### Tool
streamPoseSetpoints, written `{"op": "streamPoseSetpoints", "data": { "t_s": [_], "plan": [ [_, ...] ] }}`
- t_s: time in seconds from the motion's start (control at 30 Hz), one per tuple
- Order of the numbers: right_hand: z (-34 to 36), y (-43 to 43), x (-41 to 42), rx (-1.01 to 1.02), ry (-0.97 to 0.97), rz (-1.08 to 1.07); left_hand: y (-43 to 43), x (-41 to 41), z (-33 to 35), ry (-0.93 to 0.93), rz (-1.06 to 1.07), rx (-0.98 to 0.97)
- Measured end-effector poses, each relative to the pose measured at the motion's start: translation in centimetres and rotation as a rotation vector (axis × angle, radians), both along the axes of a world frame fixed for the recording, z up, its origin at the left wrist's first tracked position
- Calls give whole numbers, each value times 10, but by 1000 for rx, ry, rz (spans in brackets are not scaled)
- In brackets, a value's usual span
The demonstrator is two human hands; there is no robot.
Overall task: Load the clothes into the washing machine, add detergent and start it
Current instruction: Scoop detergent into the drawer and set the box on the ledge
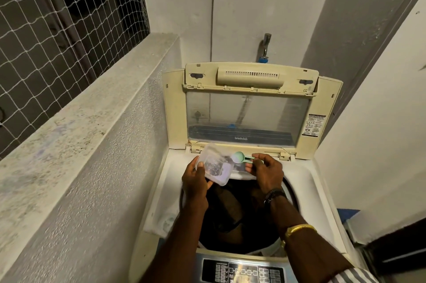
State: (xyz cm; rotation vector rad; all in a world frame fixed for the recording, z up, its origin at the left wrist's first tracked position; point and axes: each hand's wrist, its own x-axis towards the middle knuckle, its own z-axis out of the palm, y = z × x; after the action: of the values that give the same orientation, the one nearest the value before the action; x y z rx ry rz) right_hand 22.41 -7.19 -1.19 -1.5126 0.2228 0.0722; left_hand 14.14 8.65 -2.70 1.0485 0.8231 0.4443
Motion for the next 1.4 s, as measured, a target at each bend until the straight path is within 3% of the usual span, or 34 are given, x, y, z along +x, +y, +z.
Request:
{"op": "streamPoseSetpoints", "data": {
  "t_s": [0.17, 0.47, 0.9, 1.03, 1.13, 1.4],
  "plan": [
    [-8, -4, 8, -292, -120, -66, 3, 0, 2, -3, 34, -40],
    [-8, -3, 3, -512, -282, 58, 6, -2, 3, 9, 28, -42],
    [-6, -1, -3, -656, -524, 101, 5, -3, 2, 4, 29, -53],
    [-9, -1, -2, -686, -499, 121, 5, -2, 3, 2, 27, -71],
    [-11, -2, -3, -639, -401, 102, 6, -3, 3, 1, 25, -76],
    [0, -3, 1, -215, -162, -62, 5, -2, 4, 1, 22, -97]
  ]
}}
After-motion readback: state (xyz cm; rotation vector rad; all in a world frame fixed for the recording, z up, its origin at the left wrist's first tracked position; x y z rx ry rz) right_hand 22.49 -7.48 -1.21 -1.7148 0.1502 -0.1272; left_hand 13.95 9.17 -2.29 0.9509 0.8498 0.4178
